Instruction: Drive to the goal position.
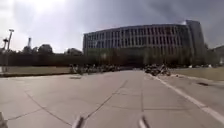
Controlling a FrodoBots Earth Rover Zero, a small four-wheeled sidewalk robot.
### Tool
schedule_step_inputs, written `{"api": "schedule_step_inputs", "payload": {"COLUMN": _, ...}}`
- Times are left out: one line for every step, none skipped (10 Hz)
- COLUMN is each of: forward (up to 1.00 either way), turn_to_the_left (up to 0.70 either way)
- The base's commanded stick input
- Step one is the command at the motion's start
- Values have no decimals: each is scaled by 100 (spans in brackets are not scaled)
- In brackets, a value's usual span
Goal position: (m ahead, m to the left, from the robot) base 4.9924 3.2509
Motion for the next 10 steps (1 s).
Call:
{"api": "schedule_step_inputs", "payload": {"forward": 100, "turn_to_the_left": 0}}
{"api": "schedule_step_inputs", "payload": {"forward": 100, "turn_to_the_left": 0}}
{"api": "schedule_step_inputs", "payload": {"forward": 100, "turn_to_the_left": 0}}
{"api": "schedule_step_inputs", "payload": {"forward": 100, "turn_to_the_left": 0}}
{"api": "schedule_step_inputs", "payload": {"forward": 100, "turn_to_the_left": 0}}
{"api": "schedule_step_inputs", "payload": {"forward": 100, "turn_to_the_left": 0}}
{"api": "schedule_step_inputs", "payload": {"forward": 100, "turn_to_the_left": 0}}
{"api": "schedule_step_inputs", "payload": {"forward": 100, "turn_to_the_left": 0}}
{"api": "schedule_step_inputs", "payload": {"forward": 100, "turn_to_the_left": 0}}
{"api": "schedule_step_inputs", "payload": {"forward": 100, "turn_to_the_left": 0}}
